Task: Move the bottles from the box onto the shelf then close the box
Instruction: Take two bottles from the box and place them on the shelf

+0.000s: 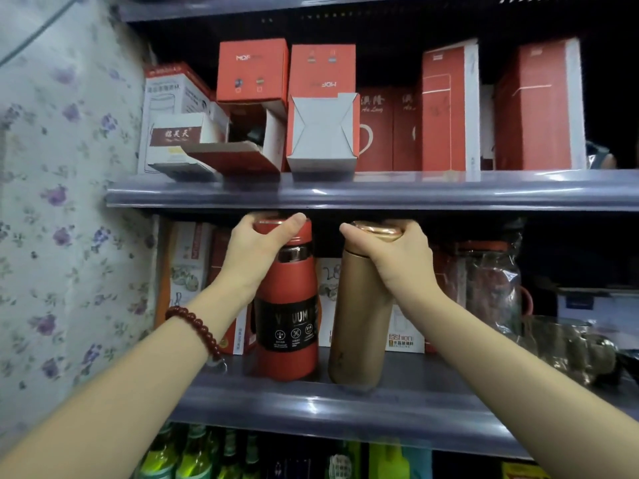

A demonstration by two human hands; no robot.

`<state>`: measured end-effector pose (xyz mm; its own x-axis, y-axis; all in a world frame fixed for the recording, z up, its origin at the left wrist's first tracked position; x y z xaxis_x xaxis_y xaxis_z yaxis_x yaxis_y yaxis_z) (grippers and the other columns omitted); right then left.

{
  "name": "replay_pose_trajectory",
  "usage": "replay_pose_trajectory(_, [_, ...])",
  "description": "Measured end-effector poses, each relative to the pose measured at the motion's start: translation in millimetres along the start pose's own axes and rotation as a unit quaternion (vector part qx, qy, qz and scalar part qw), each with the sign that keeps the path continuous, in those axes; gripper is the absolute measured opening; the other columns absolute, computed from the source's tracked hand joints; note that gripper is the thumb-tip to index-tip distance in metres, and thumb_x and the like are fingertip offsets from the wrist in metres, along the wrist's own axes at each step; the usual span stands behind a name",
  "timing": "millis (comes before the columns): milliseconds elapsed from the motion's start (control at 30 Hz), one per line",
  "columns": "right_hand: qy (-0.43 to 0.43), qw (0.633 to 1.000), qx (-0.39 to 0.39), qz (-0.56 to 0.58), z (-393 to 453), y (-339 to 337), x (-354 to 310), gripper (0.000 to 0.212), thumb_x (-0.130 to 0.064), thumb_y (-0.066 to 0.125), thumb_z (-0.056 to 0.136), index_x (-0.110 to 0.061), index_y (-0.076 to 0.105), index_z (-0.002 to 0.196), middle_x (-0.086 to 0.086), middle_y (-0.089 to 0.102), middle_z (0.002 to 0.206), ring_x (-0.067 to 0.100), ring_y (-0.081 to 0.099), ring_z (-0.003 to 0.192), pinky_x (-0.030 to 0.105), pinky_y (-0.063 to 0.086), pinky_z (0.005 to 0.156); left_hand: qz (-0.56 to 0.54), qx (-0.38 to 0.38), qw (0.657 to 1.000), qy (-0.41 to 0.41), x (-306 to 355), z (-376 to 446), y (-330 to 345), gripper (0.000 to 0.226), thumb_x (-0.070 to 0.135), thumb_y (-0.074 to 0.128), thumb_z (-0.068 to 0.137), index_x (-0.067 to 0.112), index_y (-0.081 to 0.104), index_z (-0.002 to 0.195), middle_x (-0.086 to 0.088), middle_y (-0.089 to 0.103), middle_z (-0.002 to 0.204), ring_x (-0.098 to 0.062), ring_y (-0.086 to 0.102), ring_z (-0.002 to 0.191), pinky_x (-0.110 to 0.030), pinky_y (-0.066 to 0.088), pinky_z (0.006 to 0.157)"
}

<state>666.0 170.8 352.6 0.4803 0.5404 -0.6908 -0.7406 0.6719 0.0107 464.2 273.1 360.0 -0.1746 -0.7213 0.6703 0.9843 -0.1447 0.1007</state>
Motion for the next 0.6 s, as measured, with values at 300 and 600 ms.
replay_pose_trajectory(300, [-0.011,0.997,-0.071,0.032,1,16,15,0.083,-0.051,0.087,0.046,-0.025,0.054,0.118,-0.007,0.067,0.112,0.011,0.064,0.103,0.041,0.052,0.096,-0.011,-0.098,0.995,-0.012,-19,-12,7,0.075,0.040,0.084,0.051,0.028,0.055,0.119,0.004,0.068,0.107,-0.010,0.066,0.097,-0.025,0.052,0.080])
replay_pose_trajectory(600, [-0.024,0.993,-0.105,0.036,-8,27,28,0.096,-0.051,0.084,0.045,-0.027,0.045,0.129,-0.007,0.065,0.116,0.010,0.063,0.107,0.041,0.051,0.097,-0.013,-0.093,0.995,-0.026,-31,-16,10,0.056,0.031,0.082,0.056,0.027,0.060,0.108,0.002,0.070,0.104,-0.010,0.068,0.094,-0.023,0.051,0.078])
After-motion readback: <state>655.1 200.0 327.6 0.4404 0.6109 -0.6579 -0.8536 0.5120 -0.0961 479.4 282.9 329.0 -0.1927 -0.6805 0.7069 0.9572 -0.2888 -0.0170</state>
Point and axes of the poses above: each hand's wrist, its own z-axis towards the middle knuckle, its own y-axis out of the palm, x = y × z, the point moved 7 cm from there along z, towards the middle knuckle
